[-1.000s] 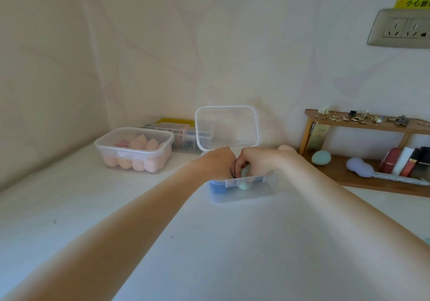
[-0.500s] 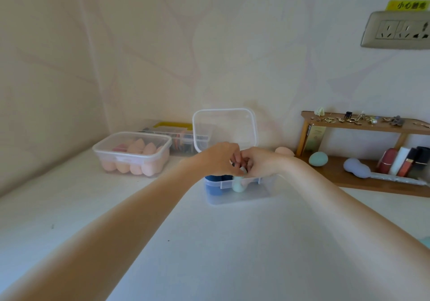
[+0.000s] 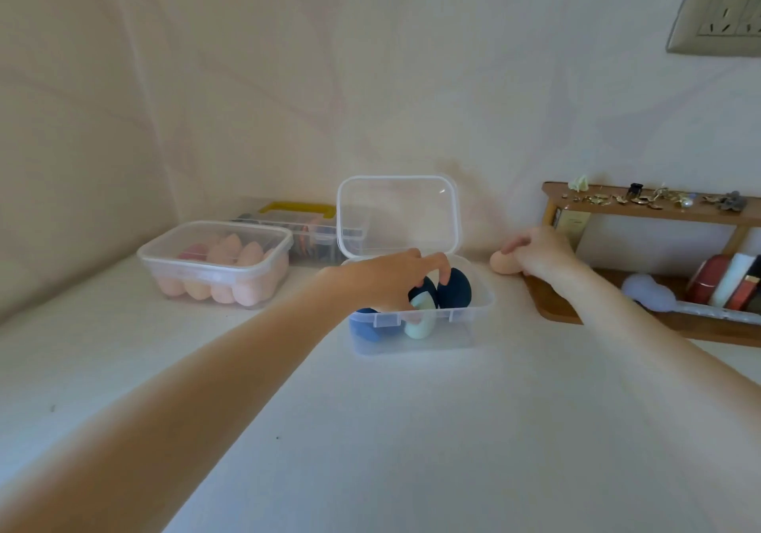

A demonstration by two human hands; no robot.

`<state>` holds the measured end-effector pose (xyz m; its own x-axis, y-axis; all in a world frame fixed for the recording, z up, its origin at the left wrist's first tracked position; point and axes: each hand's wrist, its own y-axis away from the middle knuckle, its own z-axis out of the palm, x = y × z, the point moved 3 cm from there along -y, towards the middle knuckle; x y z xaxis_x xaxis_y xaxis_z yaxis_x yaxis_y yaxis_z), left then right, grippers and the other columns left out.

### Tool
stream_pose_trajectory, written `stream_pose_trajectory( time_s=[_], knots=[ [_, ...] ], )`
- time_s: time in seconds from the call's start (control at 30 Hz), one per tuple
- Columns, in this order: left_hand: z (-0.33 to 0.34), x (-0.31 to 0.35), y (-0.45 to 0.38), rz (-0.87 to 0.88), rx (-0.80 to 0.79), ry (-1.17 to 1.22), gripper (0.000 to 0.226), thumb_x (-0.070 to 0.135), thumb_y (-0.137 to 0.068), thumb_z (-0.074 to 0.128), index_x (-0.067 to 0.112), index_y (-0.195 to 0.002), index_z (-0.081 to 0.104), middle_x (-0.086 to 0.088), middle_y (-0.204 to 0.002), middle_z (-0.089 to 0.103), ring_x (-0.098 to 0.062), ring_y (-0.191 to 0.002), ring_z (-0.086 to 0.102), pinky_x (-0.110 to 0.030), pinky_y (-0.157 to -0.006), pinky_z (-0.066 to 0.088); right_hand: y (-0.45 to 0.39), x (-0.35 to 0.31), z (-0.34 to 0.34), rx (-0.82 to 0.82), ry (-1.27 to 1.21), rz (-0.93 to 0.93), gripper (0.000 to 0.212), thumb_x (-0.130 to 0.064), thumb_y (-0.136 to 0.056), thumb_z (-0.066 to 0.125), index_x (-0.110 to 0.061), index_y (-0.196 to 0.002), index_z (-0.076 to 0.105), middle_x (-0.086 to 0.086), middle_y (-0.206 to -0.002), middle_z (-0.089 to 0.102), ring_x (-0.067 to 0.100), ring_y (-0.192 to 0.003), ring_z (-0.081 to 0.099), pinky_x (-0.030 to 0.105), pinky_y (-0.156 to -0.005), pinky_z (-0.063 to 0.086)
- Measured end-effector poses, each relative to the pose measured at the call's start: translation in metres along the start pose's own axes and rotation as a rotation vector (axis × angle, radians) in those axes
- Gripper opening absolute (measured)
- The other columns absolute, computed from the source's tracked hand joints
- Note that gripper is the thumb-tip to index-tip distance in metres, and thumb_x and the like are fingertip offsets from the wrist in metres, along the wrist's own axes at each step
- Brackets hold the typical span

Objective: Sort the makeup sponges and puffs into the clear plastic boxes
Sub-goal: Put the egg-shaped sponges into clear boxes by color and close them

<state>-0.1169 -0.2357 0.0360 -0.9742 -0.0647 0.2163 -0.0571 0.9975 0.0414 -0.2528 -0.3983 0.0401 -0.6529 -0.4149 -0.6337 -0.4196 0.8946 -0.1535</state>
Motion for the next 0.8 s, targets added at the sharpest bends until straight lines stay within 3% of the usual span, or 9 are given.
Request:
stream_pose_trajectory(
  time_s=[0.1, 0.17, 0.3, 0.4, 0.5, 0.57, 0.67, 0.73, 0.8],
  knots=[
    [0.000, 0.000, -0.001, 0.028, 0.000, 0.019, 0.051, 0.018, -0.081, 0.067, 0.028, -0.123, 0.040, -0.003, -0.103, 0.045, -0.014, -0.076, 0.049, -0.036, -0.086, 0.050, -0.013, 0.007, 0.023, -0.071, 0.349, -0.142, 0.029, -0.007, -0.090, 0.044, -0.009, -0.064, 0.057, 0.012, -0.080, 0.055, 0.032, -0.086, 0.052, 0.031, -0.063, 0.042],
    [0.000, 0.000, -0.001, 0.047, -0.001, 0.038, 0.050, 0.018, -0.081, 0.068, 0.028, -0.124, 0.042, 0.000, -0.102, 0.043, -0.011, -0.076, 0.047, -0.030, -0.085, 0.048, -0.020, 0.013, 0.035, -0.116, 0.466, -0.152, 0.036, -0.005, -0.088, 0.041, -0.018, -0.055, 0.044, 0.007, -0.079, 0.051, 0.026, -0.082, 0.045, 0.028, -0.063, 0.035],
    [0.001, 0.000, -0.002, 0.057, -0.011, 0.052, 0.045, 0.017, -0.083, 0.066, 0.027, -0.122, 0.046, 0.002, -0.102, 0.040, -0.016, -0.084, 0.048, -0.024, -0.081, 0.046, -0.023, 0.014, 0.036, 0.077, 0.495, -0.169, 0.026, -0.011, -0.090, 0.040, -0.015, -0.065, 0.043, 0.015, -0.091, 0.053, 0.032, -0.094, 0.046, 0.031, -0.074, 0.032],
    [0.003, -0.002, -0.003, 0.059, -0.007, 0.022, 0.035, 0.018, -0.084, 0.063, 0.027, -0.116, 0.052, 0.003, -0.103, 0.040, -0.017, -0.085, 0.049, -0.012, -0.066, 0.037, -0.012, -0.007, 0.015, 0.199, 0.117, -0.180, 0.005, -0.015, -0.091, 0.044, -0.011, -0.090, 0.042, 0.005, -0.078, 0.047, 0.028, -0.089, 0.046, 0.032, -0.071, 0.035],
    [0.004, -0.005, -0.003, 0.029, 0.001, 0.025, 0.030, 0.019, -0.083, 0.063, 0.027, -0.111, 0.056, 0.003, -0.107, 0.042, -0.019, -0.090, 0.051, -0.016, -0.073, 0.037, 0.010, -0.040, -0.012, -0.159, -0.532, -0.182, 0.009, -0.016, -0.090, 0.054, -0.017, -0.089, 0.046, 0.005, -0.085, 0.052, 0.019, -0.072, 0.050, 0.027, -0.061, 0.040],
    [0.005, -0.005, -0.003, 0.007, 0.002, 0.014, 0.031, 0.020, -0.082, 0.064, 0.026, -0.112, 0.057, 0.002, -0.109, 0.045, -0.022, -0.097, 0.055, -0.023, -0.081, 0.040, 0.029, -0.059, -0.020, -0.546, -0.617, -0.209, 0.007, -0.011, -0.091, 0.055, -0.017, -0.086, 0.054, 0.007, -0.084, 0.054, 0.015, -0.065, 0.046, 0.024, -0.060, 0.041],
    [0.004, -0.004, -0.002, -0.026, 0.018, -0.011, 0.029, 0.023, -0.082, 0.063, 0.024, -0.110, 0.058, 0.004, -0.104, 0.044, -0.022, -0.097, 0.055, -0.028, -0.084, 0.044, 0.047, -0.072, -0.013, -0.859, -0.100, -0.278, 0.016, -0.005, -0.087, 0.060, -0.019, -0.095, 0.064, 0.005, -0.099, 0.057, 0.016, -0.084, 0.051, 0.021, -0.067, 0.048],
    [0.003, -0.003, -0.001, -0.054, 0.040, -0.011, 0.030, 0.023, -0.082, 0.063, 0.021, -0.112, 0.057, 0.004, -0.102, 0.041, -0.019, -0.090, 0.051, -0.027, -0.081, 0.042, 0.051, -0.076, 0.000, -0.857, 0.272, -0.296, 0.023, -0.007, -0.084, 0.064, -0.021, -0.103, 0.064, 0.003, -0.101, 0.057, 0.016, -0.083, 0.052, 0.017, -0.061, 0.048],
    [0.003, -0.003, 0.000, -0.072, 0.048, -0.024, 0.030, 0.024, -0.083, 0.064, 0.018, -0.112, 0.057, 0.004, -0.102, 0.040, -0.019, -0.089, 0.049, -0.027, -0.082, 0.043, 0.050, -0.081, 0.009, -0.783, 0.501, -0.319, 0.029, -0.011, -0.080, 0.068, -0.022, -0.106, 0.058, 0.001, -0.088, 0.057, 0.013, -0.066, 0.052, 0.017, -0.053, 0.044]
  ],
)
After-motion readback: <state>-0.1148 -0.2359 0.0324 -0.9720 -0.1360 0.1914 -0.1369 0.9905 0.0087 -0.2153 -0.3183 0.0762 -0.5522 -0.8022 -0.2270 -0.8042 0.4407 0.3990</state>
